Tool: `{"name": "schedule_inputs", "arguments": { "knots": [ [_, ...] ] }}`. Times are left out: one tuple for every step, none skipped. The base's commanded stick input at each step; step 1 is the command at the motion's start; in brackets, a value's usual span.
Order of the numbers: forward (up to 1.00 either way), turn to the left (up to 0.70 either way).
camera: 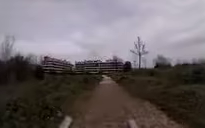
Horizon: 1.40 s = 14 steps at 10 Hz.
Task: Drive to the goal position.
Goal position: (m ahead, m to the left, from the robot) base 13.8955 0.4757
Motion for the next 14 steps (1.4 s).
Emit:
{"name": "schedule_inputs", "arguments": {
  "knots": [
    [0.50,0.00],
    [0.50,0.00],
    [0.50,0.00],
    [0.50,0.00],
    [0.50,0.00],
    [0.50,0.00],
    [0.50,0.00],
    [0.50,0.00],
    [0.50,0.00],
    [0.50,-0.11],
    [0.50,-0.50],
    [0.50,-0.47],
    [0.50,0.00],
    [0.50,0.00]
  ]
}}
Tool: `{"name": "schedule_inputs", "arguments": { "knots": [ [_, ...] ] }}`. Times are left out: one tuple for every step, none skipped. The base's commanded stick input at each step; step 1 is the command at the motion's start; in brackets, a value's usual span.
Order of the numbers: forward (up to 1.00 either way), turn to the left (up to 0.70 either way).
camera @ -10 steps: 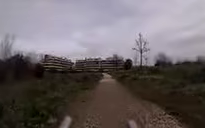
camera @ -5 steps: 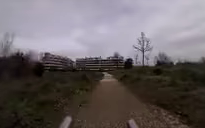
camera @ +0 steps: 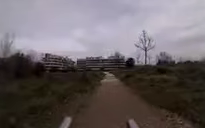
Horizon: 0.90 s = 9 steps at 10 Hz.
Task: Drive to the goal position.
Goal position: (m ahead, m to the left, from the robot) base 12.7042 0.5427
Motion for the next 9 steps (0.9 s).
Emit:
{"name": "schedule_inputs", "arguments": {
  "knots": [
    [0.50,0.00],
    [0.50,0.00],
    [0.50,0.00],
    [0.50,0.00],
    [0.50,0.00],
    [0.50,0.00],
    [0.50,-0.03],
    [0.50,-0.40],
    [0.50,0.00]
  ]
}}
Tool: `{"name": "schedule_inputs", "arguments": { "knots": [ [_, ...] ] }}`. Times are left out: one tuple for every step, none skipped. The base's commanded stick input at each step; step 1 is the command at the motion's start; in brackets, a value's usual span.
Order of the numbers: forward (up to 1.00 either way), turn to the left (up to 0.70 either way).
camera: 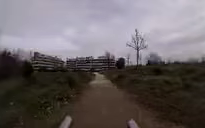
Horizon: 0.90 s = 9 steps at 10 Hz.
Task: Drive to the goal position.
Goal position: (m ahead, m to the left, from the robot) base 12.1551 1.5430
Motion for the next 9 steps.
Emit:
{"name": "schedule_inputs", "arguments": {
  "knots": [
    [0.50,0.00],
    [0.50,0.00],
    [0.50,0.00],
    [0.50,0.00],
    [0.50,0.00],
    [0.50,0.00],
    [0.50,0.00],
    [0.50,0.00],
    [0.50,0.00]
  ]
}}
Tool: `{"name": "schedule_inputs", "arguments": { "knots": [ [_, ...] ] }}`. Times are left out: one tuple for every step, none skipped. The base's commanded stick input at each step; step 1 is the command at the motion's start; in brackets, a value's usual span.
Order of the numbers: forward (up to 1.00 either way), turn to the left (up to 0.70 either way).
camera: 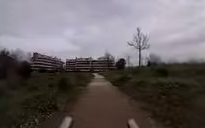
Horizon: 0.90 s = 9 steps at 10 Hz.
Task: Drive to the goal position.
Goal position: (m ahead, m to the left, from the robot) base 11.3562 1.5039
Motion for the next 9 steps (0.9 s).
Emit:
{"name": "schedule_inputs", "arguments": {
  "knots": [
    [0.50,0.00],
    [0.50,0.00],
    [0.50,0.00],
    [0.50,0.00],
    [0.50,0.00],
    [0.50,0.00],
    [0.50,0.00],
    [0.50,0.00],
    [0.50,0.00]
  ]
}}
